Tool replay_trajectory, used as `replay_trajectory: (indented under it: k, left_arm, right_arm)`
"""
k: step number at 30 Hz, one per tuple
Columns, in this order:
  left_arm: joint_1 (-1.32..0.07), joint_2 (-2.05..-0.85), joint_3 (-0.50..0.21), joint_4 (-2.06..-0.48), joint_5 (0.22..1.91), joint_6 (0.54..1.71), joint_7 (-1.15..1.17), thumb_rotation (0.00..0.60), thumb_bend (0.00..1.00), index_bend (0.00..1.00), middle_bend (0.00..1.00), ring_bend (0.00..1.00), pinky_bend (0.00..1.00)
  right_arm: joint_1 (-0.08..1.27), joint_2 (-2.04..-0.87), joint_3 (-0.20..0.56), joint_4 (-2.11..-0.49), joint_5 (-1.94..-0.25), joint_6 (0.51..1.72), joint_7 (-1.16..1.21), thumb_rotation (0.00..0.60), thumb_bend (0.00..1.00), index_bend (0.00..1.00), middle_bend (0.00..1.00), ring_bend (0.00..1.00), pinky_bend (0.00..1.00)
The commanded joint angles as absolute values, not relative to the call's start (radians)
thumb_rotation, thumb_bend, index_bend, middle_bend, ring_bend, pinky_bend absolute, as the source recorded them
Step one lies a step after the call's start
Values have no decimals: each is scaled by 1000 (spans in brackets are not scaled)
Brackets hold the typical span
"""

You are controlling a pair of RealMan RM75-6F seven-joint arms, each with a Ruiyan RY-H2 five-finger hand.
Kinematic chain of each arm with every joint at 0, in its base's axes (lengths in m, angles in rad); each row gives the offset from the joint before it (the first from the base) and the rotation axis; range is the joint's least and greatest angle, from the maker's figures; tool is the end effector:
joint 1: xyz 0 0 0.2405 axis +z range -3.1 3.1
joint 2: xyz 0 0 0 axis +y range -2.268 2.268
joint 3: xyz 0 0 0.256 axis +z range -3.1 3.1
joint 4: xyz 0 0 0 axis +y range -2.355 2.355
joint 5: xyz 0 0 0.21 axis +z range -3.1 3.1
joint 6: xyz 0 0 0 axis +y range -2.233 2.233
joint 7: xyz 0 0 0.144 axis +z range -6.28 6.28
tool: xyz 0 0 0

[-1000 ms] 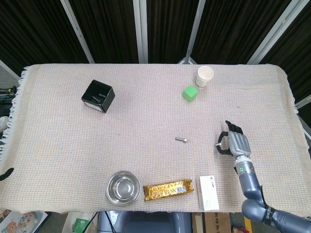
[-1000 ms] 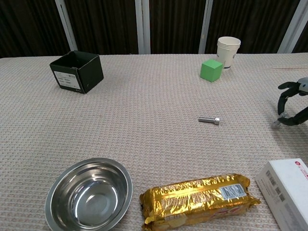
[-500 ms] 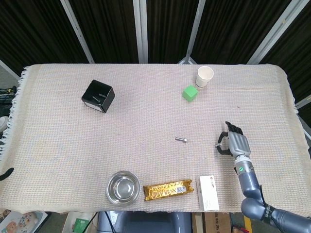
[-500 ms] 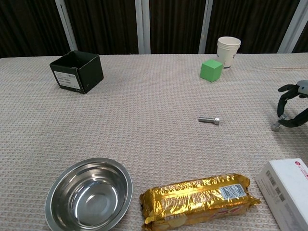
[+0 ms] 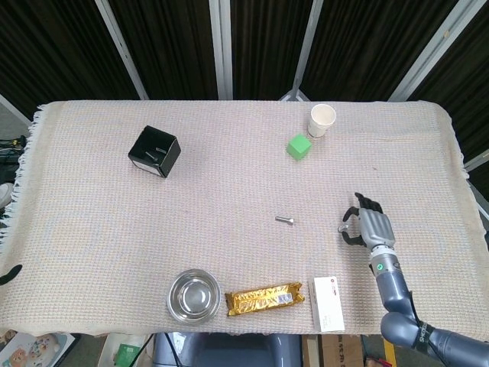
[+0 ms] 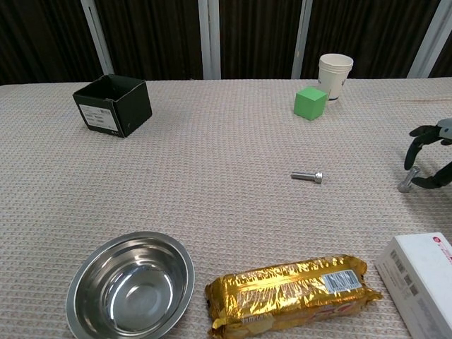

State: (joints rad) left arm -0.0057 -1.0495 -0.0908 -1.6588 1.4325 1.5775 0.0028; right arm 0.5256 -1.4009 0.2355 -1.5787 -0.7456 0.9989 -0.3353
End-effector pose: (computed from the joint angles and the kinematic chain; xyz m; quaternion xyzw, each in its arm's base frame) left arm -0.3200 0.1629 0.1986 -0.5371 -0.3749 -0.3863 0.6494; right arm -0.2565 -0.3190 0.0407 0.5735 -0.5616 0.2977 0.5168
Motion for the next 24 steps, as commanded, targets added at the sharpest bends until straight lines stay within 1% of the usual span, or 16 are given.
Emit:
replay_trajectory:
  k: [1,4,9,13,19,24]
  left_arm:
    - [-5,-1049,-92,-1658,1432,1579,1,600,43,167,111,10,9]
    - [-4,-1049,-92,-1658,1431,1579,-2,600,43,166,111,10,9]
    - [-4,-1046,-92,-1657,1431,1578,-11,600,43,166,112,10,9]
    - [-2,-1041,-93,-1655,1427,1578,-26,600,44,166,112,10,9]
    - [3,-1031,-92,-1652,1431,1581,-56,600,44,166,112,10,9]
    - [0,-1024,-94,-1647,1422,1568,-80,600,44,166,112,10,9]
  right_arm:
    - [526,-1392,240,-1600,-757,1021,-337,600,353,394,8,0,0]
    - [530,-1391,236,-1645,-784,1085,-384,600,353,353,1,0,0]
    - [540,-1398,241,-1753,-803,1172,-454,600,353,348,0,0,0]
    - [563,-1434,241,-1818,-797,1229,-535,600,353,348,0,0,0]
    - [607,-1533,258,-1820,-729,1294,-638,600,353,348,0,0,0]
    - [641,-1620,282,-1773,-659,1348,-703,600,353,348,0,0,0]
